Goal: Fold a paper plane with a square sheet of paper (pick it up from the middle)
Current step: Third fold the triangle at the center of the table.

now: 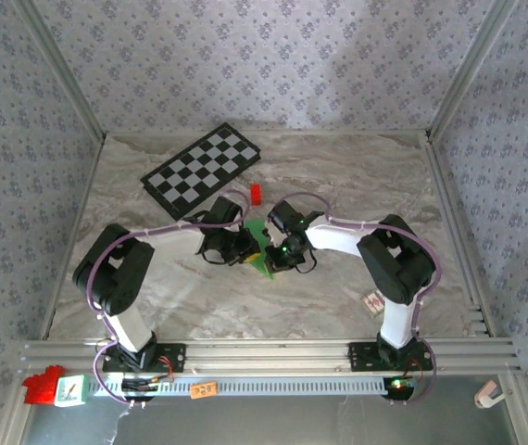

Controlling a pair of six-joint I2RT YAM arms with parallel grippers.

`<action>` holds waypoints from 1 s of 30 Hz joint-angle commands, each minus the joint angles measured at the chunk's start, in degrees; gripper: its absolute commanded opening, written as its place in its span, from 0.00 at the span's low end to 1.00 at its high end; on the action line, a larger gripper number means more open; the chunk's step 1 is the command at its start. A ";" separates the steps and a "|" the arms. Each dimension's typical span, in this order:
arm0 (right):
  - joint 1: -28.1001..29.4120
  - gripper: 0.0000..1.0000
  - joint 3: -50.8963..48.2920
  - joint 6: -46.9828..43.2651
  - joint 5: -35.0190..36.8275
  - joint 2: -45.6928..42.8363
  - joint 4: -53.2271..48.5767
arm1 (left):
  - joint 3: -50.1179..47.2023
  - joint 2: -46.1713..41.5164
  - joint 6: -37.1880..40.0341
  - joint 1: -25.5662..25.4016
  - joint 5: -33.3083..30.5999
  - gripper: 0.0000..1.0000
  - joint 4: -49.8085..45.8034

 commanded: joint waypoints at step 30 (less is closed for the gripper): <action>1.40 0.12 -2.37 2.71 -3.55 0.09 6.01 | -2.91 4.24 -1.18 0.14 -2.58 0.10 1.18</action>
